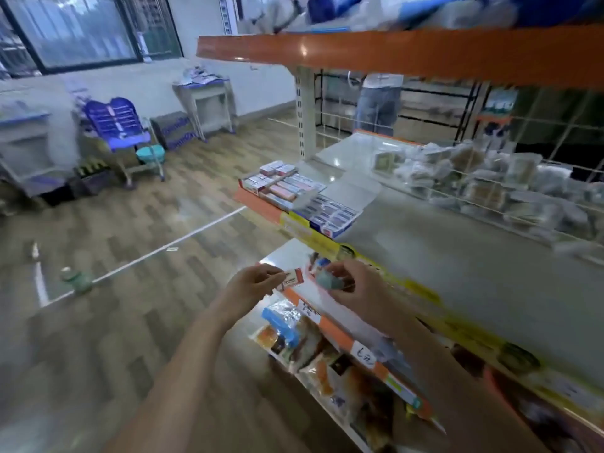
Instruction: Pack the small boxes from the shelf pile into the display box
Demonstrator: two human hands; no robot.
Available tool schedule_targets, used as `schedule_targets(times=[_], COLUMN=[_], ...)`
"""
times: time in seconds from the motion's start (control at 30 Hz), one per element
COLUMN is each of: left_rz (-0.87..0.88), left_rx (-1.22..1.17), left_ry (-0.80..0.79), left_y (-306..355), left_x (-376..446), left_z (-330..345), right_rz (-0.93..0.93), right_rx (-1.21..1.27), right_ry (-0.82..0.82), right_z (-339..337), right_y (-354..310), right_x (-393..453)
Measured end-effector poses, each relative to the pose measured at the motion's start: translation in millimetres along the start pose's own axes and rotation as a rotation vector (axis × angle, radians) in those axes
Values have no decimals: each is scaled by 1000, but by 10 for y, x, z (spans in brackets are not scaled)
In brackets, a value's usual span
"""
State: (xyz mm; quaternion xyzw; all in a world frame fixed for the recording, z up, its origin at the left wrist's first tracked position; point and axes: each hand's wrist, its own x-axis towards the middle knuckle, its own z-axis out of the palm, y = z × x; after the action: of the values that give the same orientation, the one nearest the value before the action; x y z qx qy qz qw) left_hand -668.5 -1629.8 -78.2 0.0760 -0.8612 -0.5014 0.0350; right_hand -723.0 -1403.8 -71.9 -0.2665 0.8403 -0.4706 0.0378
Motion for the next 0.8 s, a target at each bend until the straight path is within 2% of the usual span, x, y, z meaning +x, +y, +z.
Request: schedule_targets(times=[0.2, 0.37, 0.5, 0.6, 0.8], left_rz=[31, 81, 133, 175, 317], left_rx=[-16, -41, -2, -10, -23], left_ry=[-13, -43, -84, -134, -335], left_y=[-292, -362, -327, -364, -431], left_x=[629, 1464, 2153, 2589, 3281], left_z=[-538, -1000, -1288, -1434, -1518], right_rz=[-3, -60, -33, 32, 246], right_rx=[0, -100, -227, -376, -629], right_ry=[0, 85, 184, 147, -10], right_z=[332, 547, 532, 512, 524], right_y=[-161, -252, -252, -179, -4], right_x=[870, 1760, 2415, 2753, 3047])
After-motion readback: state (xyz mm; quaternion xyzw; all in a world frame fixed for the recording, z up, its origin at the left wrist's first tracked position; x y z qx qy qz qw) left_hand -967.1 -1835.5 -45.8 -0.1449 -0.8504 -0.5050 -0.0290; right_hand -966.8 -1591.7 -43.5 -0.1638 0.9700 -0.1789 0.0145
